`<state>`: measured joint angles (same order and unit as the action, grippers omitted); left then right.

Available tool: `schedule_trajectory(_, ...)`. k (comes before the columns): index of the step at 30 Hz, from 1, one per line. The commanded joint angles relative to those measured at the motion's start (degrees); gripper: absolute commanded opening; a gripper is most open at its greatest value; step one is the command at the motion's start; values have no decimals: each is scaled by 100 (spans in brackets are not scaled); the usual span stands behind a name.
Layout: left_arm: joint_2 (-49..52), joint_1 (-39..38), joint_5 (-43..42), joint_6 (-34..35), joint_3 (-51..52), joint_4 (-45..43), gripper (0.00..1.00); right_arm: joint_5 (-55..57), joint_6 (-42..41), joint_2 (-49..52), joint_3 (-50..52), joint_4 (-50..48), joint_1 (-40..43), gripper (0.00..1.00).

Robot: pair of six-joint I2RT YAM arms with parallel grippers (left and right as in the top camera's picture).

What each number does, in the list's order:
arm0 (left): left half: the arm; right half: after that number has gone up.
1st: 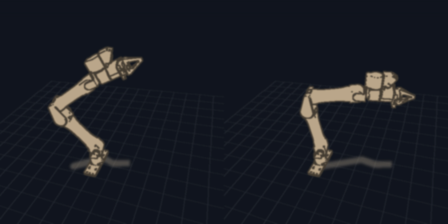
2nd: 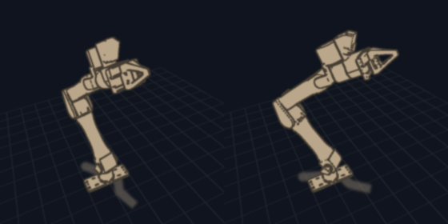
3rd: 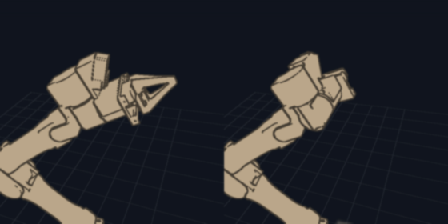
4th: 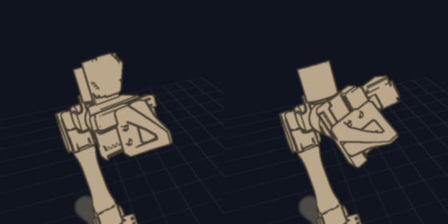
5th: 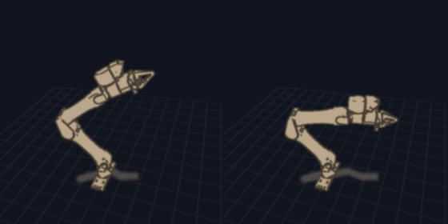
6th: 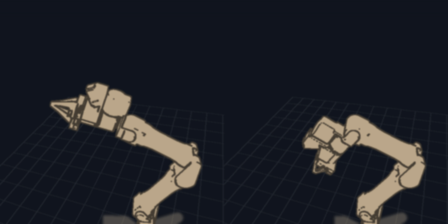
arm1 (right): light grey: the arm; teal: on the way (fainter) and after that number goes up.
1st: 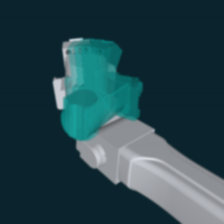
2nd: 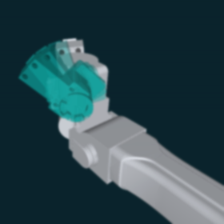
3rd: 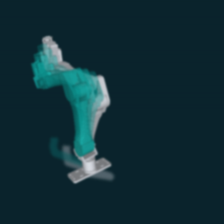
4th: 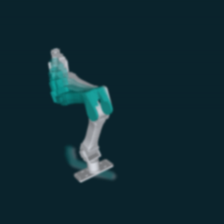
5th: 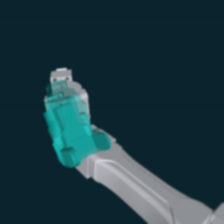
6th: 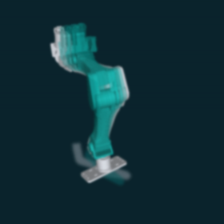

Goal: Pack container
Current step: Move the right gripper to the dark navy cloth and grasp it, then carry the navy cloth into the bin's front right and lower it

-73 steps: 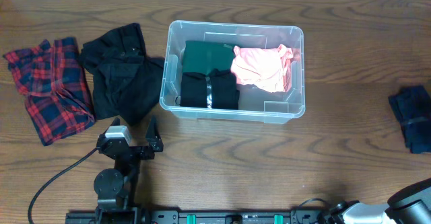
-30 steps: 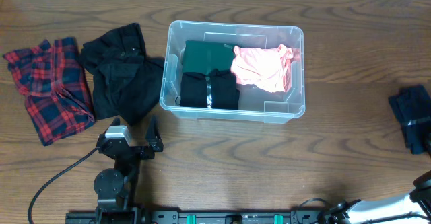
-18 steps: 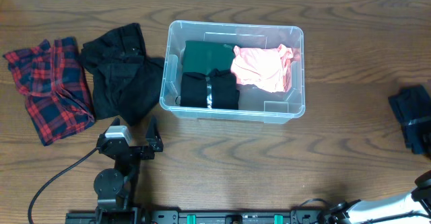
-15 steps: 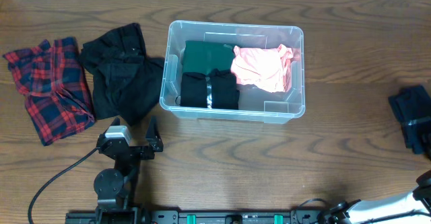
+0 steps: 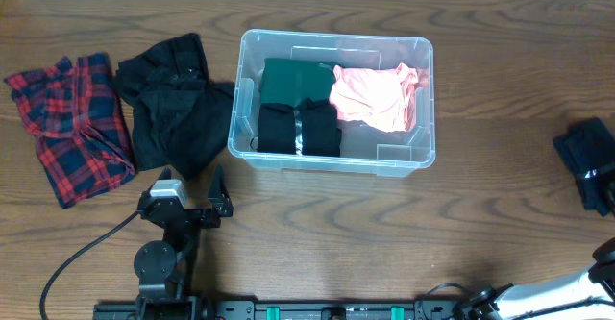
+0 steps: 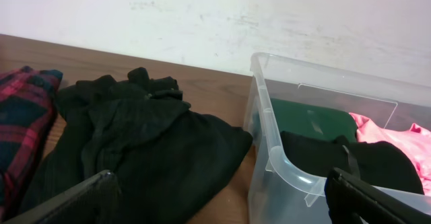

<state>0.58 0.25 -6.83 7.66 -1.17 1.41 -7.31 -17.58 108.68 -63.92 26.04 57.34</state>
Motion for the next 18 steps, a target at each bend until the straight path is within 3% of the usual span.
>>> schedule_trajectory(1,-31,-22,-44,-28,94,201,98,-151,7,216,48,61,-350,1)
schedule_trajectory(9,-31,-22,-46,-28,94,201,98,-769,0,-391,-271,437,-1029,1)
schedule_trajectory(18,-31,-22,-46,-28,94,201,98,-1080,26,-1790,-769,1021,-1696,1)
